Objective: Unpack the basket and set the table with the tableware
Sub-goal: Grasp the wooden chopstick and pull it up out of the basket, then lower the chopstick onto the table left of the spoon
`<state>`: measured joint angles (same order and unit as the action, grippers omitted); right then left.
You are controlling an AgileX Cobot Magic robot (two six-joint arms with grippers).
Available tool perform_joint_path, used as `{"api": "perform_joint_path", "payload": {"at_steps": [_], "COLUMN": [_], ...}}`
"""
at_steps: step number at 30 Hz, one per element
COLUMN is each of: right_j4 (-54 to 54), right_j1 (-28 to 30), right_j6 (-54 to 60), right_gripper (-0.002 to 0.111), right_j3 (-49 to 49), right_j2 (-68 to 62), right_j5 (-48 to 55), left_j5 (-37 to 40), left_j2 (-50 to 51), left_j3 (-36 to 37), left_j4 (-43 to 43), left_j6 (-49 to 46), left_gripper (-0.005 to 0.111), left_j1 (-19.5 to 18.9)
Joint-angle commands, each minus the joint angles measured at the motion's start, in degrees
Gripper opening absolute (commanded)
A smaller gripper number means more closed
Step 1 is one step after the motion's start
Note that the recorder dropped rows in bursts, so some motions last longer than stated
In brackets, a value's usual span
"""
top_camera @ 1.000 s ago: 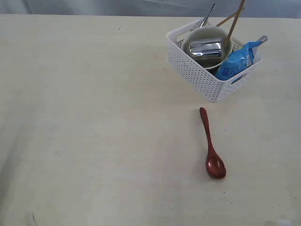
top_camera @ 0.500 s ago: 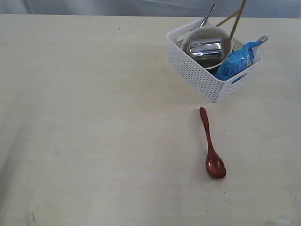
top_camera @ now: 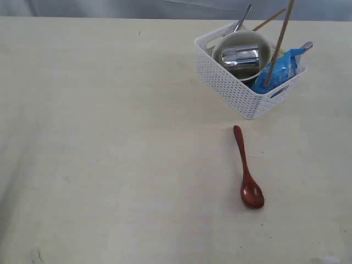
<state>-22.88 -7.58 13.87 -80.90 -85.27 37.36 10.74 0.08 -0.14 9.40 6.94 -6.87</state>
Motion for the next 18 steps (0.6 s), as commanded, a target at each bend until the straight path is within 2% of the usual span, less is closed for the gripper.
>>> {"api": "perform_joint_path", "payload": {"at_steps": [1, 9, 14, 18], "right_j4": [0.71, 8.42, 10.77, 11.53], "right_j1": [-1.80, -11.78, -15.69, -16.60], "right_j6": [0.52, -2.71, -6.14, -12.72], "right_gripper": [0.000, 0.000, 0.000, 0.000], "right_j3": [-0.31, -0.45, -0.45, -0.35], "right_j2": [0.48, -1.94, -4.02, -4.13], "right_j5": [2.17, 4.75, 11.54, 14.85], "left_j5": [-0.38, -0.38, -0.38, -0.38], "left_j2": [-0.08, -0.08, -0.08, -0.08], "left_j3": [0.14, 0.14, 0.14, 0.14], "left_j4": [-0.28, -0.28, -0.28, -0.28], "left_j6": [0.27, 0.27, 0.27, 0.27], "left_gripper": [0.038, 0.038, 0.038, 0.038], "left_j1": [0.28, 0.28, 0.28, 0.28]}}
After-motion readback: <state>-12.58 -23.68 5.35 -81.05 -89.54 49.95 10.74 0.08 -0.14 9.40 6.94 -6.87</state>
